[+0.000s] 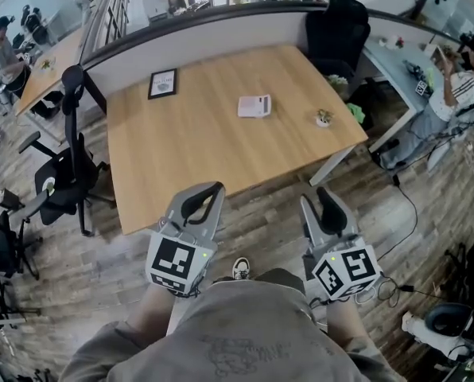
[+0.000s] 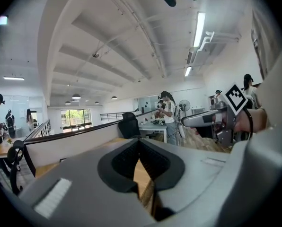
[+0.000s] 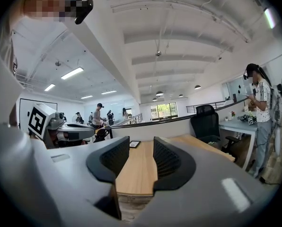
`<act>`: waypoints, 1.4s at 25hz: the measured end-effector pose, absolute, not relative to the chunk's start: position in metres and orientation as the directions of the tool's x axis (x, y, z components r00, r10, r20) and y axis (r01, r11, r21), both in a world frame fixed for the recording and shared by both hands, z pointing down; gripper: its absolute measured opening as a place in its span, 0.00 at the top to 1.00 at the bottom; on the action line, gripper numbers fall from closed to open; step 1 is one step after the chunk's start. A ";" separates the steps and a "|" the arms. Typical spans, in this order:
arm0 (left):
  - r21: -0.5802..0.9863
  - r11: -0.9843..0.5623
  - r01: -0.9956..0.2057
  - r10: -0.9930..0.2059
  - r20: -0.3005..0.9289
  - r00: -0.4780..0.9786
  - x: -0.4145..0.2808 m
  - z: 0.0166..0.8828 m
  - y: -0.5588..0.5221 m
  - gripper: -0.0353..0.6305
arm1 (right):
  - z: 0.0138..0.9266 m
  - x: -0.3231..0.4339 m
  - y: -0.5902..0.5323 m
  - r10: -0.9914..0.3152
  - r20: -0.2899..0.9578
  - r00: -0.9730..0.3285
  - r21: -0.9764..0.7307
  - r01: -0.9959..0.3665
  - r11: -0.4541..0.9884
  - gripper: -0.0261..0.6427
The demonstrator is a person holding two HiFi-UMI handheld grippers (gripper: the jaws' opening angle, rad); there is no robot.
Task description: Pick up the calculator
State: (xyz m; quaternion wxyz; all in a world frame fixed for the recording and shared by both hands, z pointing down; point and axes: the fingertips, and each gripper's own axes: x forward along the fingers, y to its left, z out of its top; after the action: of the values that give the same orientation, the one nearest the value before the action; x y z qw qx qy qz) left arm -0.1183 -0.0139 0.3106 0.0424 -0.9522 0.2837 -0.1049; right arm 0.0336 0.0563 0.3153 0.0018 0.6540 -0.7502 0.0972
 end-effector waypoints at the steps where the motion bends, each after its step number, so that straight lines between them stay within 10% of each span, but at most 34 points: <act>1: -0.136 -0.835 -0.534 -0.551 0.177 0.816 -0.118 0.312 -0.018 0.94 | 0.316 0.035 0.052 -0.980 0.133 -0.145 -0.144 -0.982 0.126 0.75; 35: -0.169 -0.736 -0.656 -0.674 0.279 0.684 0.050 0.338 -0.264 0.94 | 0.374 0.197 -0.241 -0.890 0.222 -0.399 -0.318 -0.892 0.321 0.75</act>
State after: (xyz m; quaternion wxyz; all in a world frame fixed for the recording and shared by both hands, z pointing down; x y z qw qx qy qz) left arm 0.0504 -0.2637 0.3384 0.0277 -0.9173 0.3622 -0.1631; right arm 0.1970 -0.2406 0.3738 0.0030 0.5480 -0.8128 0.1977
